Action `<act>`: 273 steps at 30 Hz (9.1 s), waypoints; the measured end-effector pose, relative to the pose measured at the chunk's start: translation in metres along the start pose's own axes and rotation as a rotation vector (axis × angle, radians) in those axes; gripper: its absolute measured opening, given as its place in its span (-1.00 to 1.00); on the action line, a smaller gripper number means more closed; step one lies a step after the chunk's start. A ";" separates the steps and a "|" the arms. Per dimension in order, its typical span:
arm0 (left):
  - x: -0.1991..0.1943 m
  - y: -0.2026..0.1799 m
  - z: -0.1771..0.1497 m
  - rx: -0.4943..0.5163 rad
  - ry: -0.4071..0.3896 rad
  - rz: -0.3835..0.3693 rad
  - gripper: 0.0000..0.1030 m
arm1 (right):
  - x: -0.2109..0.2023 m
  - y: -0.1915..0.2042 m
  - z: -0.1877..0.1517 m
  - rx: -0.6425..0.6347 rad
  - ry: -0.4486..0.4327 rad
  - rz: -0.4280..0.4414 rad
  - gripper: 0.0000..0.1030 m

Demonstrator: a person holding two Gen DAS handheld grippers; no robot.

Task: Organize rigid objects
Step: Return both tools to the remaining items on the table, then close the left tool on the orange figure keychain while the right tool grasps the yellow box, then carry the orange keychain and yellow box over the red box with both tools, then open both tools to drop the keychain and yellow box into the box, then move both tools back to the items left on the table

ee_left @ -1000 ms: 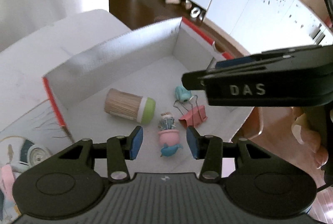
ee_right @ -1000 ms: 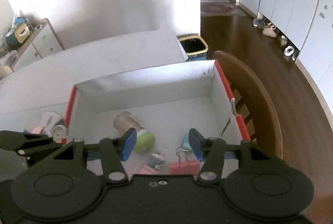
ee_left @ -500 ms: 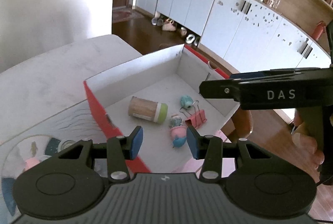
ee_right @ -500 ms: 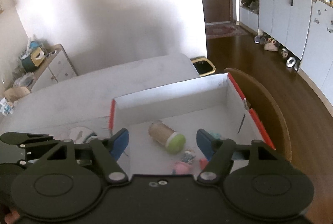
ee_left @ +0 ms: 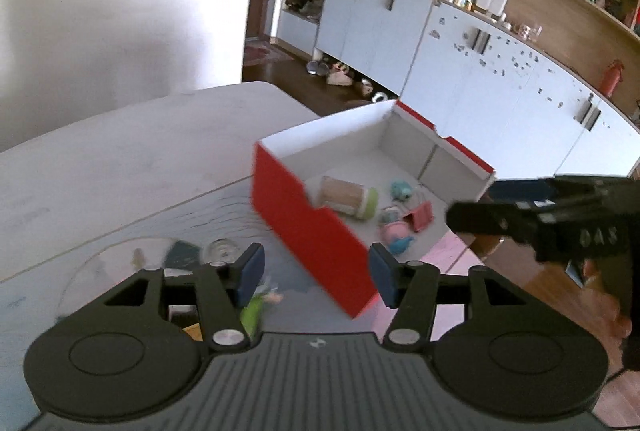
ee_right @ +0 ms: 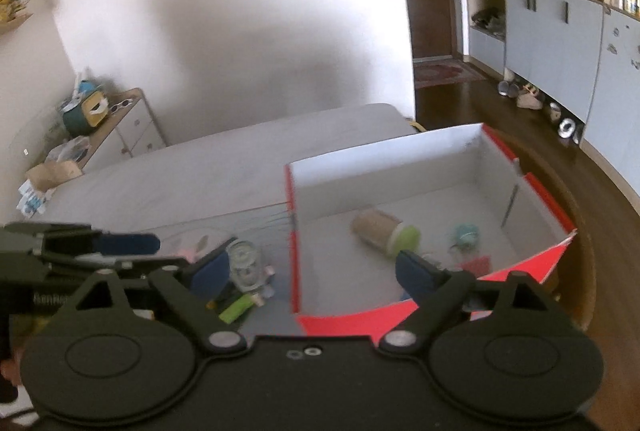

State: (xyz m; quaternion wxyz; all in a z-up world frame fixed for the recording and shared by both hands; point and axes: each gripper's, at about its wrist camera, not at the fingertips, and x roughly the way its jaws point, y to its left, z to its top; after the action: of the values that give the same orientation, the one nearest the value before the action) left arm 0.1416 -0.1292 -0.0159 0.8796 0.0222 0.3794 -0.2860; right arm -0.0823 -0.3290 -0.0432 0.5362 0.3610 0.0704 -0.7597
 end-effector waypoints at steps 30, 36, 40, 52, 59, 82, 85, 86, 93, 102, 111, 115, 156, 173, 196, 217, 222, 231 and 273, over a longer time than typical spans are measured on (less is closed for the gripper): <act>-0.015 0.136 -0.101 -0.074 0.059 0.114 0.58 | 0.066 0.124 -0.053 -0.069 0.081 0.006 0.99; -0.007 0.137 -0.115 -0.054 0.076 0.119 0.58 | 0.090 0.133 -0.059 -0.092 0.132 -0.013 0.99; 0.002 0.138 -0.125 -0.027 0.083 0.131 0.58 | 0.105 0.132 -0.061 -0.074 0.177 -0.026 0.99; 0.023 0.136 -0.142 -0.002 0.074 0.117 0.58 | 0.138 0.138 -0.063 -0.072 0.246 -0.070 0.98; 0.034 0.133 -0.146 0.027 0.080 0.136 0.58 | 0.157 0.151 -0.058 -0.088 0.268 -0.058 0.98; 0.038 0.121 -0.151 0.092 0.040 0.175 -0.08 | 0.189 0.161 -0.061 -0.109 0.357 -0.093 0.40; 0.038 0.121 -0.152 0.093 0.043 0.169 -0.22 | 0.188 0.161 -0.060 -0.106 0.356 -0.093 0.39; 0.038 0.120 -0.151 0.095 0.044 0.169 -0.24 | 0.188 0.160 -0.061 -0.102 0.357 -0.094 0.38; 0.035 0.122 -0.149 0.083 0.055 0.160 -0.26 | 0.182 0.157 -0.057 -0.063 0.348 -0.070 0.36; 0.026 0.124 -0.147 0.050 0.058 0.146 -0.27 | 0.167 0.155 -0.055 -0.038 0.332 -0.046 0.35; 0.008 0.123 -0.134 0.001 0.047 0.155 -0.27 | 0.136 0.153 -0.045 -0.024 0.278 -0.009 0.35; 0.000 0.122 -0.125 -0.012 0.034 0.151 -0.27 | 0.116 0.149 -0.039 -0.012 0.247 0.008 0.35; 0.017 -0.026 0.031 0.080 -0.119 0.067 -0.27 | 0.018 -0.074 0.044 0.017 0.038 -0.095 0.36; 0.127 -0.101 0.061 0.154 0.015 0.050 -0.27 | 0.067 -0.153 0.061 0.015 0.099 -0.157 0.35; 0.236 -0.105 0.057 0.074 0.343 0.116 -0.27 | 0.188 -0.149 0.064 -0.102 0.410 -0.170 0.35; 0.264 -0.092 0.063 0.010 0.531 0.096 -0.27 | 0.206 -0.151 0.061 -0.054 0.480 -0.194 0.39; 0.263 -0.091 0.064 0.011 0.539 0.098 -0.27 | 0.196 -0.154 0.063 -0.031 0.451 -0.177 0.40; 0.237 -0.091 0.063 0.028 0.471 0.071 0.05 | 0.166 -0.157 0.064 0.005 0.397 -0.157 0.48; 0.040 -0.070 0.025 0.101 0.003 0.001 0.06 | 0.009 -0.041 0.047 0.120 -0.008 -0.041 0.77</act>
State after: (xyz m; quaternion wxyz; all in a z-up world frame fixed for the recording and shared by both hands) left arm 0.1439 -0.2135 -0.0128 0.8771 0.0674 0.3655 -0.3043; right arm -0.1419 -0.3420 -0.0262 0.4985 0.3879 0.0300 -0.7747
